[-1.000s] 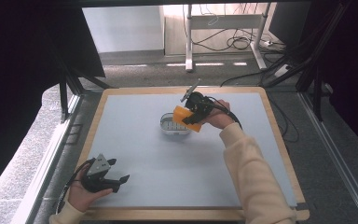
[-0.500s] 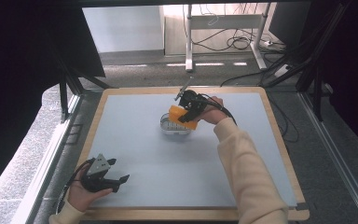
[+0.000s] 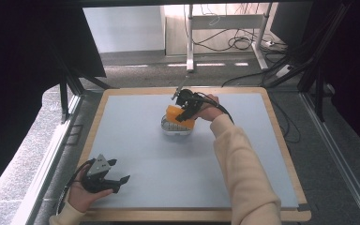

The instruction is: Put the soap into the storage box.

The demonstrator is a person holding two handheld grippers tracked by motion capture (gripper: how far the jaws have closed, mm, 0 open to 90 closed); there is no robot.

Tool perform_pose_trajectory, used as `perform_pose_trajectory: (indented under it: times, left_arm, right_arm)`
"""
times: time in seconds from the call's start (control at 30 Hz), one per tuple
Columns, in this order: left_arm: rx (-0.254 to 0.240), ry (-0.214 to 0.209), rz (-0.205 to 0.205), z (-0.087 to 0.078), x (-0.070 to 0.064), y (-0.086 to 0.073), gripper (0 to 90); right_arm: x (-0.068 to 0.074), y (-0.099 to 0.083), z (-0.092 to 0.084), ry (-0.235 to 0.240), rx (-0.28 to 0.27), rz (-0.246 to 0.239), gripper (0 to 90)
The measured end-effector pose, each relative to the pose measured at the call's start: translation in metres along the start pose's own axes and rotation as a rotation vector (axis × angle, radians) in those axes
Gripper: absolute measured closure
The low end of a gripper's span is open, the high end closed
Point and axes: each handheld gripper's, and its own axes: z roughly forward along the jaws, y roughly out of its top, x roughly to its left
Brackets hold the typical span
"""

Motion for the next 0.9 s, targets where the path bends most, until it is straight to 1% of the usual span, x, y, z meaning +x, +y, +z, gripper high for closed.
perform_pose_trajectory:
  times: [0.07, 0.13, 0.2, 0.4, 0.57, 0.7, 0.9]
  left_arm:
    - [0.000, 0.000, 0.000, 0.000, 0.000, 0.000, 19.7]
    - [0.000, -0.001, -0.001, 0.000, 0.000, 0.000, 19.7]
    - [-0.001, -0.001, -0.001, 0.000, 0.000, 0.000, 19.7]
    - [-0.001, -0.001, 0.000, 0.000, 0.001, 0.000, 19.7]
    - [0.000, -0.001, 0.000, 0.000, 0.000, 0.000, 19.7]
    - [-0.004, -0.002, -0.007, 0.001, 0.000, 0.000, 19.7]
    - [-0.004, -0.003, -0.008, 0.001, 0.000, -0.001, 19.7]
  right_arm:
    - [-0.001, 0.001, 0.002, 0.011, 0.011, -0.011, 61.5]
    - [-0.003, 0.003, 0.002, 0.012, 0.015, -0.020, 61.5]
    - [-0.004, 0.005, 0.002, 0.018, 0.006, -0.018, 61.5]
    - [-0.007, 0.009, 0.005, 0.019, 0.014, -0.028, 61.5]
    - [-0.011, 0.012, 0.010, 0.025, 0.024, -0.035, 61.5]
    - [-0.013, 0.012, 0.014, 0.034, 0.018, -0.042, 61.5]
    - [-0.013, 0.011, 0.019, 0.047, 0.030, -0.058, 61.5]
